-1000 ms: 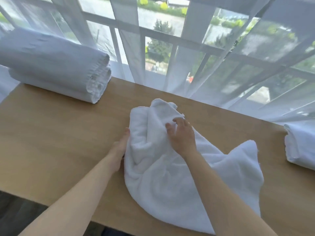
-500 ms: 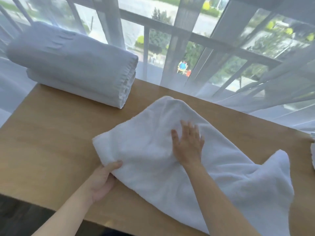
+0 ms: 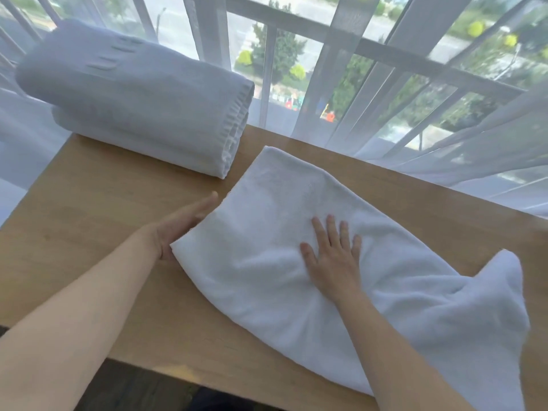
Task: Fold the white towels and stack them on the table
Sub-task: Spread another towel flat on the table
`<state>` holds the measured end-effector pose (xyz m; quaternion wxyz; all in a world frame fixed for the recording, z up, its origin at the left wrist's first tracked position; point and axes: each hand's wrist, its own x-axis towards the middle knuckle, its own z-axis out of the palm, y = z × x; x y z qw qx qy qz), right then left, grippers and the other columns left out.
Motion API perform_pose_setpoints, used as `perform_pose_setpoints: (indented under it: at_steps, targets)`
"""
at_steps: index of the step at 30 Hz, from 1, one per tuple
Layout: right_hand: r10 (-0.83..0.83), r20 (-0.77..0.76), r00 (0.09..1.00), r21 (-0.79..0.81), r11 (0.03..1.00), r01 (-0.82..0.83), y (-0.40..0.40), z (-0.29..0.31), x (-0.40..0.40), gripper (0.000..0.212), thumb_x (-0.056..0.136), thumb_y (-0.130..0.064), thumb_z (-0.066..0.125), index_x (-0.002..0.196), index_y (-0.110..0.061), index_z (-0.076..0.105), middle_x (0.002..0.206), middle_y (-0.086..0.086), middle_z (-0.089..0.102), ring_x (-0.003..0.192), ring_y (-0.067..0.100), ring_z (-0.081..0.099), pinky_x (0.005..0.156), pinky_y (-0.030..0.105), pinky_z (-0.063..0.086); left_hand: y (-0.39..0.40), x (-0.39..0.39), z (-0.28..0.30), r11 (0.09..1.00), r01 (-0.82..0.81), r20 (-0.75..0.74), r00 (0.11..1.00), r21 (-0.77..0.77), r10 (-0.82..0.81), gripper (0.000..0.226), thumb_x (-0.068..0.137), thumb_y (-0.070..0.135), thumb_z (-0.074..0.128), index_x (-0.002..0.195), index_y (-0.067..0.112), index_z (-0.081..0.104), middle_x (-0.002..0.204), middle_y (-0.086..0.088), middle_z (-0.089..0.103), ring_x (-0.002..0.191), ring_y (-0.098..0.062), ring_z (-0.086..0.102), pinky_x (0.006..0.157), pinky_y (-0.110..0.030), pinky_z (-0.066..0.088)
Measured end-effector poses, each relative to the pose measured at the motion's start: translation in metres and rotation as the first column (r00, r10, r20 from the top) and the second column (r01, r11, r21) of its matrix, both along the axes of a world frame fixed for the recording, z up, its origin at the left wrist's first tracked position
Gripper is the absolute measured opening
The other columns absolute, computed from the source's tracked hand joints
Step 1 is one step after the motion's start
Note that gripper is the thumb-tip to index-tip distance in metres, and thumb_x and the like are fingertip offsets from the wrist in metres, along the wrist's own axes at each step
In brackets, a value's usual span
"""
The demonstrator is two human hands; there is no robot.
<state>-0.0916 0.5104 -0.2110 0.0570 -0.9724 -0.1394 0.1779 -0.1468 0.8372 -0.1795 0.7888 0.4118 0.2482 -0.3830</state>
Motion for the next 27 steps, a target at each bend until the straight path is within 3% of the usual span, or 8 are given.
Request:
perform_pose_setpoints:
  at_steps: [3, 6, 9, 12, 16, 20, 23, 27]
  targets:
    - [0.055, 0.039, 0.998, -0.001, 0.999, -0.055, -0.007, -0.002, -0.013, 0.066, 0.098, -0.063, 0.016, 0.159, -0.039, 0.003, 0.169, -0.007, -0.001, 0.155, 0.023, -0.006, 0.122, 0.051, -0.005, -0.002, 0.011, 0.006, 0.948, 0.279, -0.052, 0.960, 0.151, -0.274, 0.060, 0.064, 0.041, 0.090, 0.113, 0.010, 0.075, 0.111, -0.010, 0.074, 0.096, -0.024, 0.072, 0.079, -0.033, 0.058]
    - [0.105, 0.061, 0.993, -0.006, 0.994, -0.105, -0.012, -0.004, -0.025, 0.068, 0.097, -0.064, 0.014, 0.159, -0.038, 0.006, 0.169, -0.006, 0.002, 0.155, 0.024, -0.003, 0.123, 0.052, -0.003, -0.001, 0.015, 0.006, 0.873, 0.460, -0.038, 0.887, 0.164, -0.461, 0.061, 0.074, 0.038, 0.083, 0.127, 0.013, 0.068, 0.129, -0.009, 0.068, 0.114, -0.023, 0.068, 0.089, -0.035, 0.057]
    - [0.093, 0.059, 0.994, -0.023, 0.996, -0.091, -0.009, -0.004, -0.029, 0.069, 0.097, -0.063, 0.014, 0.160, -0.036, 0.008, 0.169, -0.005, 0.004, 0.155, 0.025, -0.001, 0.122, 0.053, -0.001, -0.010, 0.028, -0.001, 0.945, 0.260, -0.052, 0.966, 0.197, -0.254, 0.082, 0.069, 0.065, 0.082, 0.135, 0.020, 0.061, 0.134, -0.003, 0.066, 0.121, -0.022, 0.064, 0.103, -0.042, 0.048]
    - [0.067, 0.076, 0.995, -0.034, 0.997, -0.064, 0.000, -0.002, -0.027, 0.069, 0.096, -0.062, 0.020, 0.159, -0.034, 0.015, 0.168, -0.003, 0.012, 0.154, 0.028, 0.007, 0.121, 0.056, 0.004, -0.034, 0.052, -0.014, 0.838, 0.045, 0.036, 0.996, 0.543, -0.077, 0.096, 0.063, 0.074, 0.080, 0.135, 0.015, 0.057, 0.125, -0.002, 0.069, 0.114, -0.023, 0.067, 0.102, -0.041, 0.051]
    - [0.025, 0.097, 0.995, -0.026, 0.999, -0.022, 0.007, -0.001, -0.024, 0.068, 0.095, -0.061, 0.023, 0.158, -0.033, 0.023, 0.166, -0.001, 0.020, 0.153, 0.029, 0.015, 0.119, 0.059, 0.010, -0.049, 0.065, -0.024, 0.739, -0.221, 0.335, 0.942, 0.636, -0.006, 0.028, 0.081, 0.043, 0.082, 0.100, 0.024, 0.073, 0.087, 0.009, 0.078, 0.086, -0.017, 0.075, 0.061, -0.022, 0.058]
    - [-0.026, 0.092, 0.995, 0.001, 1.000, 0.026, 0.006, -0.007, -0.028, 0.063, 0.099, -0.059, 0.015, 0.159, -0.038, 0.011, 0.169, -0.003, 0.006, 0.155, 0.025, 0.005, 0.120, 0.059, 0.003, -0.034, 0.043, -0.036, 0.638, -0.458, 0.498, 0.857, 0.619, 0.132, 0.011, 0.085, 0.037, 0.078, 0.096, 0.034, 0.075, 0.092, 0.014, 0.077, 0.082, -0.005, 0.073, 0.062, -0.017, 0.054]
    - [-0.003, 0.048, 0.999, -0.042, 0.999, 0.005, 0.008, -0.013, -0.024, 0.062, 0.100, -0.058, 0.009, 0.158, -0.042, -0.005, 0.168, -0.006, -0.010, 0.154, 0.022, -0.011, 0.119, 0.058, -0.008, -0.029, 0.031, -0.046, 0.484, -0.410, 0.383, 0.910, 0.773, 0.160, 0.022, 0.085, 0.047, 0.075, 0.094, 0.027, 0.072, 0.086, 0.010, 0.076, 0.081, -0.012, 0.072, 0.070, -0.030, 0.056]
    - [-0.005, 0.039, 0.999, -0.015, 1.000, 0.006, 0.007, -0.015, -0.018, 0.062, 0.100, -0.060, 0.013, 0.156, -0.045, -0.007, 0.166, -0.009, -0.014, 0.154, 0.020, -0.014, 0.118, 0.058, -0.015, -0.022, 0.035, -0.035, 0.667, -0.324, 0.320, 0.938, 0.670, 0.134, 0.035, 0.069, 0.063, 0.082, 0.087, 0.034, 0.078, 0.084, 0.011, 0.078, 0.073, -0.010, 0.075, 0.055, -0.022, 0.055]
